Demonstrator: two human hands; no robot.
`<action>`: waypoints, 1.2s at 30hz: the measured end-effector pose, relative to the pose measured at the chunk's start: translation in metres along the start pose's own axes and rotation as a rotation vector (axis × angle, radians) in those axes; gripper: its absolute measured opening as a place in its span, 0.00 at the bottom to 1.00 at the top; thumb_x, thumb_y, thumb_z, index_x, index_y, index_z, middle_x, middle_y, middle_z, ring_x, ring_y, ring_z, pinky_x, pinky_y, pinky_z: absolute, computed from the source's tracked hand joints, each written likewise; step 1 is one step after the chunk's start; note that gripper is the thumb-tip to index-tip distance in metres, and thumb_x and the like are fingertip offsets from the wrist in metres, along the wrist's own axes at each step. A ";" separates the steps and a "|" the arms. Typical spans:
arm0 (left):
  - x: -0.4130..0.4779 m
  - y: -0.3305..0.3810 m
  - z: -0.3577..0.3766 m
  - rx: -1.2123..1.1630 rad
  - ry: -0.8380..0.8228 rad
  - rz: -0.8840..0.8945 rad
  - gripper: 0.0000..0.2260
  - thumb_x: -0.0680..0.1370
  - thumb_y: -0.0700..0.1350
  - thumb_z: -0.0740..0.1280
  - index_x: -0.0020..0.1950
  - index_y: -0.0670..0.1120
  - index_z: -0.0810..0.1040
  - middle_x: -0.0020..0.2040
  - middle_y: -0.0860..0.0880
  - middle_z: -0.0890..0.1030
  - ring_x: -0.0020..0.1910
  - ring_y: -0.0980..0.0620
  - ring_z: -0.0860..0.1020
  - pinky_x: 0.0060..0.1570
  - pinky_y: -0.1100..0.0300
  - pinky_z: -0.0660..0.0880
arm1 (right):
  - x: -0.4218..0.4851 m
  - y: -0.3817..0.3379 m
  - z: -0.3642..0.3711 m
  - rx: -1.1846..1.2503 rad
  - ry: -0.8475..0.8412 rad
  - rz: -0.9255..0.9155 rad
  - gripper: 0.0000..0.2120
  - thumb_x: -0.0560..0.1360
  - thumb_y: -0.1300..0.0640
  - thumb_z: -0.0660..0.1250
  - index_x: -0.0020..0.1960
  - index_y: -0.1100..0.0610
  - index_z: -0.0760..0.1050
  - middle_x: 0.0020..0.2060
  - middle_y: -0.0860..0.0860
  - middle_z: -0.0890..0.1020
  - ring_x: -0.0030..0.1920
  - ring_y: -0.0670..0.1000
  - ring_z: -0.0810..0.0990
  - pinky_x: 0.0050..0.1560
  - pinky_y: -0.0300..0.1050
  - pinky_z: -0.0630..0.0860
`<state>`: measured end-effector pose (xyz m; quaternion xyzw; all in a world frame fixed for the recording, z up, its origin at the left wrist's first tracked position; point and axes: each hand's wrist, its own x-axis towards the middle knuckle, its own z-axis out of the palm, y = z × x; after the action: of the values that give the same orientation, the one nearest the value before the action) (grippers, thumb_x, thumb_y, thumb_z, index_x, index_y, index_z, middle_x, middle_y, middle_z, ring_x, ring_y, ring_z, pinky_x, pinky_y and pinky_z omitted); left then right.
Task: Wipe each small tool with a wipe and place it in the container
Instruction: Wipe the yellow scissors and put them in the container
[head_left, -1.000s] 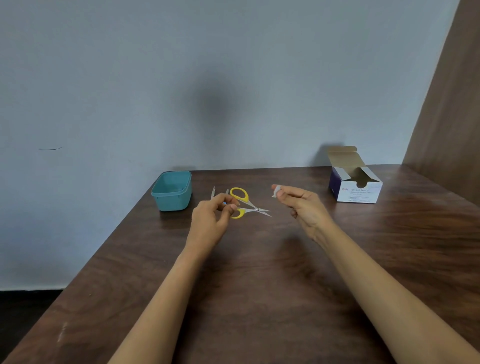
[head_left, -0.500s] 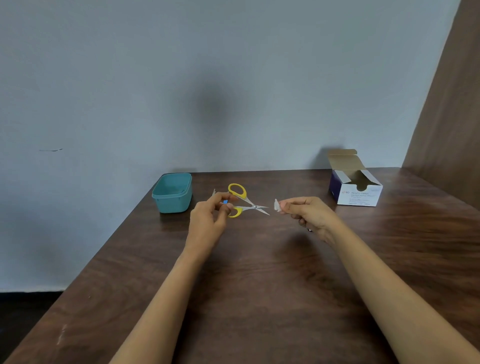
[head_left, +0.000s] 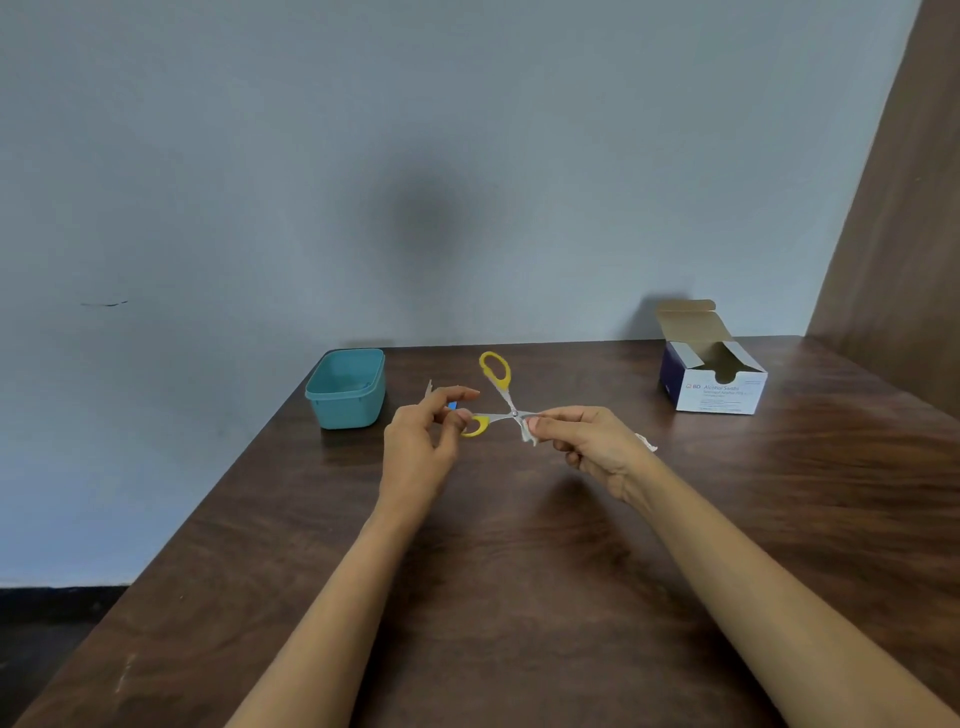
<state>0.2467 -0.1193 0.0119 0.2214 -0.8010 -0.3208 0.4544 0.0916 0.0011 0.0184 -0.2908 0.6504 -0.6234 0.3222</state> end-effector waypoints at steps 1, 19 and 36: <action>0.000 0.000 0.001 0.010 0.012 0.005 0.10 0.78 0.42 0.66 0.54 0.55 0.81 0.36 0.61 0.82 0.48 0.55 0.78 0.48 0.61 0.69 | -0.002 0.000 0.002 -0.002 -0.004 -0.012 0.00 0.69 0.58 0.76 0.39 0.54 0.85 0.32 0.47 0.82 0.33 0.44 0.67 0.33 0.37 0.62; -0.002 -0.001 0.008 -0.011 0.057 -0.046 0.08 0.78 0.46 0.66 0.53 0.57 0.81 0.41 0.53 0.82 0.41 0.54 0.77 0.37 0.63 0.69 | -0.005 0.013 0.038 0.394 0.127 0.003 0.06 0.70 0.60 0.74 0.46 0.58 0.82 0.35 0.47 0.83 0.30 0.42 0.66 0.30 0.33 0.64; -0.004 0.004 0.014 -0.085 0.098 -0.092 0.06 0.77 0.46 0.68 0.50 0.58 0.80 0.40 0.57 0.83 0.38 0.54 0.77 0.35 0.62 0.71 | -0.013 0.016 0.049 0.310 0.177 -0.062 0.01 0.71 0.59 0.73 0.43 0.57 0.82 0.34 0.45 0.82 0.26 0.36 0.74 0.35 0.33 0.66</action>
<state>0.2362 -0.1093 0.0073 0.2539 -0.7526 -0.3637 0.4866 0.1384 -0.0181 0.0029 -0.2015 0.5629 -0.7492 0.2852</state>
